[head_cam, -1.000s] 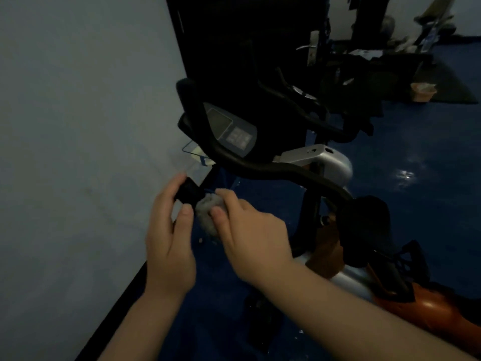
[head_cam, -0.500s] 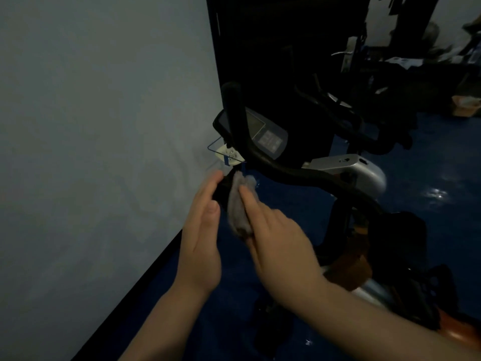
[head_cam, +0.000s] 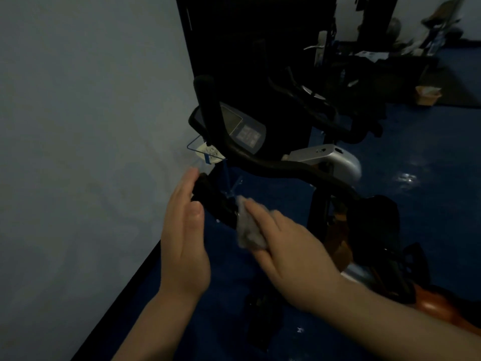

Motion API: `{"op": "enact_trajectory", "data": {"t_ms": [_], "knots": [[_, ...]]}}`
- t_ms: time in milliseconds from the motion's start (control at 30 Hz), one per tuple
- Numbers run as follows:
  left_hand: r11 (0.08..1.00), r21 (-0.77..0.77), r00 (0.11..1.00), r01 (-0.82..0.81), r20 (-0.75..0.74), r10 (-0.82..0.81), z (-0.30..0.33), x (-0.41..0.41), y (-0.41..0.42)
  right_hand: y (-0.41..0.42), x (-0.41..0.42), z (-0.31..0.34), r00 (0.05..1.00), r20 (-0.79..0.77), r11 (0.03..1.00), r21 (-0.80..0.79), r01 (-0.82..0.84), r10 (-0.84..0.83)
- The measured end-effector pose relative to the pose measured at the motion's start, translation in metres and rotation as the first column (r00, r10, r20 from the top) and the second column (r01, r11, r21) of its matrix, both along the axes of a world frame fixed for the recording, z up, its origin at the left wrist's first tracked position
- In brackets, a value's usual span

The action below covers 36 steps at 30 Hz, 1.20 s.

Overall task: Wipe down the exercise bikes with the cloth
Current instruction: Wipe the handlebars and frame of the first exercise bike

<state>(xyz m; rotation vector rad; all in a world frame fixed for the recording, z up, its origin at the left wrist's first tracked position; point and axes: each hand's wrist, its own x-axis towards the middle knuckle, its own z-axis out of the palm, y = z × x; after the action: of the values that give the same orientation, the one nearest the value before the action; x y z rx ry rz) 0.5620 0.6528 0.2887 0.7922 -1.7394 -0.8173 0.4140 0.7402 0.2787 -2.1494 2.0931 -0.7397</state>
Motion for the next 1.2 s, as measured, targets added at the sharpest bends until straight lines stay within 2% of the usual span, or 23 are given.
{"op": "enact_trajectory", "data": {"t_ms": [100,200,233,300,500,567,633,700,767,833,933,1000,1100,1200], "knots": [[0.971,-0.233,0.991,-0.051,0.112,0.079,0.0,-0.007,0.006,0.022,-0.023,0.0,0.99,0.137,0.995,0.088,-0.037,0.025],[0.936,-0.349,0.973,0.042,0.226,0.041,-0.007,-0.022,0.012,-0.001,0.009,0.01,0.956,0.259,0.99,0.023,0.136,-0.137],[0.936,-0.35,0.971,0.046,0.234,0.04,-0.008,-0.026,0.012,-0.012,0.022,0.009,0.944,0.26,0.977,-0.013,0.215,-0.204],[0.931,-0.363,0.975,0.039,0.217,0.044,-0.011,-0.03,0.01,-0.024,0.037,0.003,0.947,0.158,0.949,-0.105,0.296,-0.278],[0.876,-0.473,0.952,0.099,0.3,0.055,-0.014,-0.027,0.0,0.035,-0.01,-0.036,0.957,-0.062,0.952,-0.139,0.273,-0.283],[0.881,-0.458,0.955,0.118,0.295,0.026,-0.015,-0.03,0.001,0.044,-0.016,-0.043,0.954,-0.04,0.95,-0.111,0.293,-0.299],[0.891,-0.434,0.956,0.137,0.293,-0.005,-0.018,-0.033,0.003,0.041,-0.013,-0.044,0.943,0.087,0.943,-0.066,0.326,-0.32],[0.893,-0.431,0.95,0.129,0.311,0.012,-0.021,-0.035,0.004,0.029,-0.006,-0.039,0.878,0.29,0.91,-0.052,0.412,-0.381],[0.893,-0.436,0.948,0.11,0.317,0.038,-0.022,-0.037,0.005,0.017,0.0,-0.035,0.714,0.546,0.861,0.028,0.508,-0.439],[0.9,-0.427,0.95,0.08,0.305,0.06,-0.022,-0.039,0.006,0.016,0.01,-0.033,0.567,0.674,0.829,0.123,0.545,-0.473],[0.897,-0.435,0.953,0.083,0.298,0.057,-0.025,-0.037,0.006,0.024,0.03,-0.032,0.529,0.714,0.845,0.166,0.508,-0.459],[0.888,-0.453,0.957,0.08,0.284,0.059,-0.026,-0.038,0.004,0.013,0.013,-0.027,0.508,0.722,0.834,0.174,0.524,-0.47],[0.891,-0.454,0.958,0.031,0.269,0.104,-0.028,-0.044,0.006,-0.016,-0.028,-0.015,0.338,0.763,0.751,0.276,0.6,-0.551],[0.889,-0.458,0.962,-0.018,0.233,0.139,-0.033,-0.048,0.008,-0.01,-0.004,-0.022,0.233,0.854,0.729,0.219,0.648,-0.464]]}}
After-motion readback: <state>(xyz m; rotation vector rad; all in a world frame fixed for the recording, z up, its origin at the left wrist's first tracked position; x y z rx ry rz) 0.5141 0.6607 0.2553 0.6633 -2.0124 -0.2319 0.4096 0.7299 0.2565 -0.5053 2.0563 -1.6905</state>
